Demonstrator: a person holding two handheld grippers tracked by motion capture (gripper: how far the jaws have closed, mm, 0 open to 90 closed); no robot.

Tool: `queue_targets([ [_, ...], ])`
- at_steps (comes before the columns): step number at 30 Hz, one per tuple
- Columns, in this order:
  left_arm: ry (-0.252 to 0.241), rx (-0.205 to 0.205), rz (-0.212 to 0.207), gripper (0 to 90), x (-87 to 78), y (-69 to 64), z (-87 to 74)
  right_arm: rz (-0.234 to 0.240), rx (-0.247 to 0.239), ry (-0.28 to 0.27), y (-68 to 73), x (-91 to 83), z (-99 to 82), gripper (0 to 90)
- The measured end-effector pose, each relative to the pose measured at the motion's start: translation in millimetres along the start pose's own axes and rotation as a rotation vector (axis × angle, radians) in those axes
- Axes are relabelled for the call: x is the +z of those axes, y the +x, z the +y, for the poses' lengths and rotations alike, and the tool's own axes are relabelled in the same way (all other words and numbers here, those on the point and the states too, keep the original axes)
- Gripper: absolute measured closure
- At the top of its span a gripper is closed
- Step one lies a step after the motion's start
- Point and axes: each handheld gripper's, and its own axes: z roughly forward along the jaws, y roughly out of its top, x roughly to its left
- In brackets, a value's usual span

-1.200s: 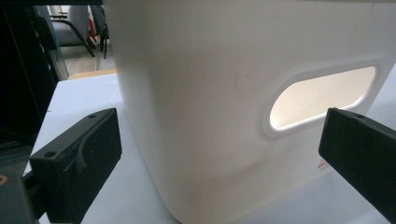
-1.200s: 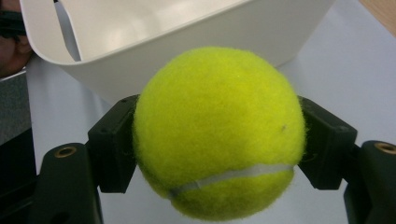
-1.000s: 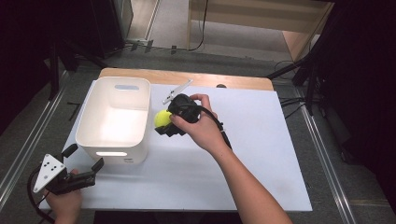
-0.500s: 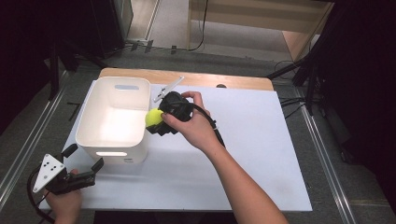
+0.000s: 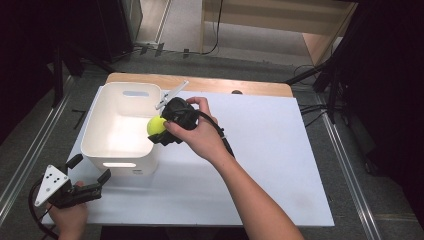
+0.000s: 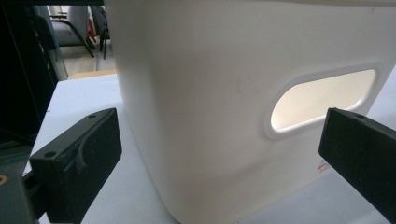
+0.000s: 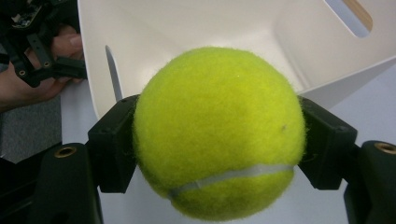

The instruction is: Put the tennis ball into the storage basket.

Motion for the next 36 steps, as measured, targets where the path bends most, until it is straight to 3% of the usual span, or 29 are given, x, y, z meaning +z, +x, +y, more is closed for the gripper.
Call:
queue_targets([
  [16, -0.005, -0.005, 0.0, 0.0, 0.3, 0.1, -0.1, 0.027, -0.028, 0.001, 10.9, 16.1, 16.2, 24.2],
  [36, -0.002, 0.001, 0.001, 0.0, 0.7, -0.4, 0.0, 0.051, -0.066, 0.035, 15.5, 45.5, 19.4, 24.1],
])
